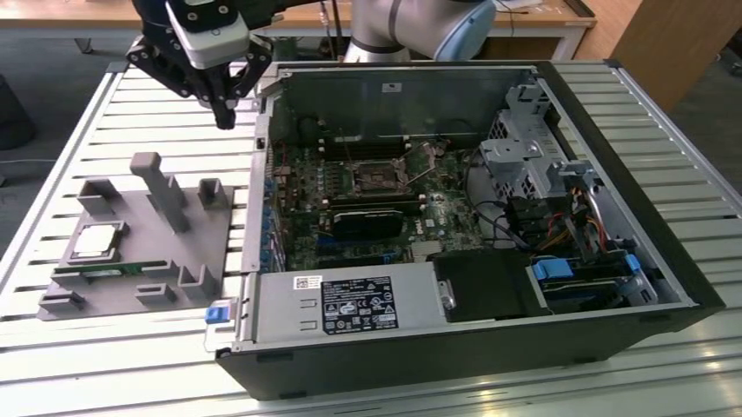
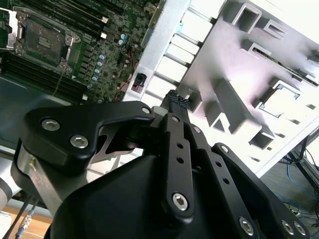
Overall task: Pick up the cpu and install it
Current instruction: 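Reach for the cpu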
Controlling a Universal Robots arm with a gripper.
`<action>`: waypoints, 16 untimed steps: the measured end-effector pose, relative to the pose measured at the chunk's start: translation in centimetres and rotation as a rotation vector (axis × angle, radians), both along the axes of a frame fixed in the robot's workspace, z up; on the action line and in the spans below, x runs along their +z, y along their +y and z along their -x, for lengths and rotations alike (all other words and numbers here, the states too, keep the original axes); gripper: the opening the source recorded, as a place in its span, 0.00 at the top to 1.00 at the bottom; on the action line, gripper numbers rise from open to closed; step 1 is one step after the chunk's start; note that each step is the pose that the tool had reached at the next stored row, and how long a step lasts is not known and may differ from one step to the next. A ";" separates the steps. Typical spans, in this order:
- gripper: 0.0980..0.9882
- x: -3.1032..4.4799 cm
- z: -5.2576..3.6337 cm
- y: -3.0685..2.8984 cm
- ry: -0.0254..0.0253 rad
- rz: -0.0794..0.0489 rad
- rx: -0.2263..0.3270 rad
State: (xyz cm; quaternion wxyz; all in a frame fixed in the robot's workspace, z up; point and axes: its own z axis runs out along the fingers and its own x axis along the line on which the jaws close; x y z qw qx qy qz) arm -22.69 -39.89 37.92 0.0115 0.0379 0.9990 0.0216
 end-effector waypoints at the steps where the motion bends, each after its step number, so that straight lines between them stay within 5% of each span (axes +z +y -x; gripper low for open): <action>1: 0.99 -0.01 0.09 0.00 0.0001 0.000 0.000; 16: 0.99 -0.14 1.38 0.00 0.0001 0.000 0.000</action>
